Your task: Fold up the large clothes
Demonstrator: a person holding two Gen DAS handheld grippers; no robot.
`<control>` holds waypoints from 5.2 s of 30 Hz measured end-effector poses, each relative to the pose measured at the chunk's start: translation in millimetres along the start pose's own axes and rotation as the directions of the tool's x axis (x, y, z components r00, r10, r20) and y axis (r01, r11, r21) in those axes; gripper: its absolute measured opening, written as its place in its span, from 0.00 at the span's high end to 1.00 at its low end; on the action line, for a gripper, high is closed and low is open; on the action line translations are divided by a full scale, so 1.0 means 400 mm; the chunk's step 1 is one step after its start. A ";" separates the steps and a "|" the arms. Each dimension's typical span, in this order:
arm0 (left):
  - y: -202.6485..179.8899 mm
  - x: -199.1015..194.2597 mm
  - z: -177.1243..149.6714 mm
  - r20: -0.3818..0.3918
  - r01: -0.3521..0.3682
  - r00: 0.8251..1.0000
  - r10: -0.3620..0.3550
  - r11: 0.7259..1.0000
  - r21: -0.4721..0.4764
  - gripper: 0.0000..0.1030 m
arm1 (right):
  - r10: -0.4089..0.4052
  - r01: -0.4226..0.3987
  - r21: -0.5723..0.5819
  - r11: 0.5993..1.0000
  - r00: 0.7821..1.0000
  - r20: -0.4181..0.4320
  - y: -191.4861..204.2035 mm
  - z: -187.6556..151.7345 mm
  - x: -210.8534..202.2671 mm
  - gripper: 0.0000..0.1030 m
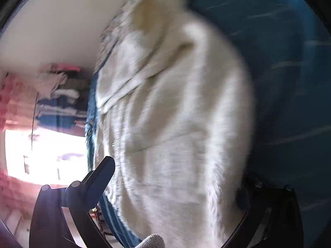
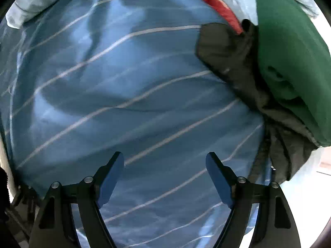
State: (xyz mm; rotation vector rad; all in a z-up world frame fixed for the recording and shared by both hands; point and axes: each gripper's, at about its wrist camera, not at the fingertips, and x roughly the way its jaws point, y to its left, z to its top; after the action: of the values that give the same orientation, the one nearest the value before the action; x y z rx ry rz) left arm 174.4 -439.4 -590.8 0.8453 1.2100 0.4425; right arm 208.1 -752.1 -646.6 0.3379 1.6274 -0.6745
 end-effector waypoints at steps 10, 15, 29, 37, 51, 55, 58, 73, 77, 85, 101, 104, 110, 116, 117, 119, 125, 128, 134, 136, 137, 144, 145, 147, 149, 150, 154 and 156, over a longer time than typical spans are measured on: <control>0.138 0.072 -0.021 -0.053 0.066 0.996 -0.073 0.990 -0.124 0.00 | 0.712 -0.725 -0.155 0.671 0.688 -0.137 0.282 0.188 -0.099 0.18; 0.149 0.075 -0.029 -0.036 0.109 0.993 -0.115 0.985 -0.131 0.00 | 0.865 -0.913 -0.146 0.380 0.407 -0.293 0.510 0.312 -0.087 0.10; 0.313 0.032 -0.055 0.043 0.477 0.873 -0.486 0.830 -0.289 0.76 | 0.807 -0.908 -0.099 0.407 0.409 -0.427 0.834 0.265 -0.033 0.65; 0.459 0.067 -0.067 0.098 0.572 0.809 -0.579 0.739 -0.357 0.88 | 0.764 -0.842 -0.203 0.500 0.539 -0.355 0.878 0.206 -0.240 0.78; 0.831 0.281 -0.159 0.180 0.640 0.736 -0.653 0.583 -0.501 0.89 | 0.705 -0.763 -0.304 0.570 0.644 -0.296 1.160 0.039 -0.595 0.79; 0.891 0.385 -0.194 0.166 0.614 0.746 -0.645 0.569 -0.548 0.89 | 0.671 -0.735 -0.334 0.589 0.676 -0.304 1.311 -0.022 -0.587 0.79; 0.919 0.486 -0.227 0.141 0.585 0.754 -0.642 0.558 -0.589 0.89 | 0.640 -0.710 -0.353 0.610 0.704 -0.308 1.413 -0.059 -0.557 0.79; 0.921 0.695 -0.320 0.077 0.572 0.700 -0.710 0.493 -0.656 0.86 | 0.463 -0.545 -0.435 0.717 0.838 -0.289 1.658 -0.144 -0.461 0.77; 0.975 0.722 -0.366 0.107 0.583 0.629 -0.770 0.375 -0.721 0.82 | 0.513 -0.621 -0.414 0.665 0.783 -0.352 1.651 -0.150 -0.493 0.49; 1.100 0.763 -0.453 0.137 0.570 0.617 -0.775 0.320 -0.757 0.71 | 0.718 -0.786 -0.268 0.557 0.618 -0.321 1.419 -0.075 -0.554 0.37; 0.878 0.862 -0.383 0.086 0.617 0.635 -0.768 0.437 -0.655 0.79 | 0.781 -0.859 -0.124 0.498 0.506 -0.367 1.220 -0.019 -0.149 0.17; 0.882 0.862 -0.378 0.069 0.610 0.637 -0.767 0.447 -0.654 0.80 | 0.839 -0.909 -0.102 0.403 0.412 -0.356 1.277 -0.001 -0.132 0.17; 0.916 0.882 -0.327 0.043 0.581 0.662 -0.748 0.476 -0.660 0.84 | 0.869 -0.912 -0.031 0.409 0.400 -0.291 1.258 -0.044 -0.182 0.66; 0.991 0.915 -0.285 0.025 0.581 0.686 -0.727 0.528 -0.620 0.86 | 0.923 -0.900 0.211 0.381 0.355 -0.150 1.050 -0.214 -0.230 0.67; 1.006 0.914 -0.280 0.018 0.576 0.693 -0.721 0.538 -0.616 0.86 | 0.925 -0.895 0.239 0.377 0.354 -0.136 1.017 -0.232 -0.229 0.67; 1.037 0.903 -0.275 0.037 0.594 0.679 -0.733 0.519 -0.614 0.85 | 0.902 -0.865 0.258 0.430 0.405 -0.147 0.934 -0.309 -0.223 0.65; 1.043 0.785 -0.314 0.051 0.581 0.735 -0.677 0.589 -0.562 0.21 | 0.785 -0.775 0.131 0.619 0.604 -0.136 0.804 -0.352 -0.197 0.04; 1.004 0.743 -0.352 0.052 0.576 0.732 -0.679 0.577 -0.579 0.04 | 0.773 -0.761 0.135 0.635 0.626 -0.107 0.771 -0.314 -0.188 0.04; 0.903 0.754 -0.420 -0.029 0.529 0.688 -0.725 0.529 -0.664 0.04 | 0.759 -0.752 0.103 0.651 0.647 -0.073 0.745 -0.162 -0.144 0.04; 0.873 0.766 -0.443 -0.028 0.520 0.666 -0.746 0.491 -0.699 0.05 | 0.778 -0.771 0.105 0.628 0.617 -0.117 0.752 -0.112 -0.098 0.04; 0.862 0.769 -0.449 -0.027 0.517 0.661 -0.750 0.480 -0.709 0.05 | 0.800 -0.790 0.126 0.599 0.584 -0.140 0.770 -0.092 -0.076 0.03; 0.857 0.803 -0.450 -0.029 0.493 0.675 -0.737 0.480 -0.725 0.05 | 0.844 -0.844 0.050 0.534 0.528 -0.098 0.790 -0.052 -0.088 0.61; 0.866 0.801 -0.447 -0.024 0.494 0.682 -0.731 0.485 -0.722 0.05 | 0.849 -0.847 0.070 0.527 0.521 -0.090 0.784 -0.048 -0.084 0.68; 0.884 0.797 -0.439 -0.020 0.494 0.694 -0.720 0.495 -0.715 0.05 | 0.874 -0.858 0.170 0.485 0.482 -0.063 0.746 -0.063 -0.071 0.79; 0.905 0.787 -0.435 -0.013 0.496 0.698 -0.716 0.496 -0.712 0.05 | 0.897 -0.862 0.263 0.433 0.441 -0.028 0.665 -0.114 -0.066 0.94; 0.918 0.780 -0.434 -0.006 0.498 0.699 -0.715 0.493 -0.713 0.05 | 0.901 -0.862 0.286 0.418 0.433 -0.012 0.652 -0.125 -0.083 0.95; 0.947 0.754 -0.430 -0.013 0.493 0.722 -0.692 0.527 -0.692 0.05 | 0.894 -0.844 0.310 0.438 0.447 -0.045 0.582 -0.213 -0.122 0.96; 0.951 0.754 -0.431 -0.017 0.492 0.723 -0.691 0.531 -0.690 0.05 | 0.871 -0.834 0.251 0.491 0.480 -0.108 0.569 -0.226 -0.137 0.96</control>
State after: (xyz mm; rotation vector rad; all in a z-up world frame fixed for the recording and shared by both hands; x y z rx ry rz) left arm 159.7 69.0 -508.5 -0.2905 1.4020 0.3714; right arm 276.7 -510.5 -641.8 1.3095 1.3471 0.0400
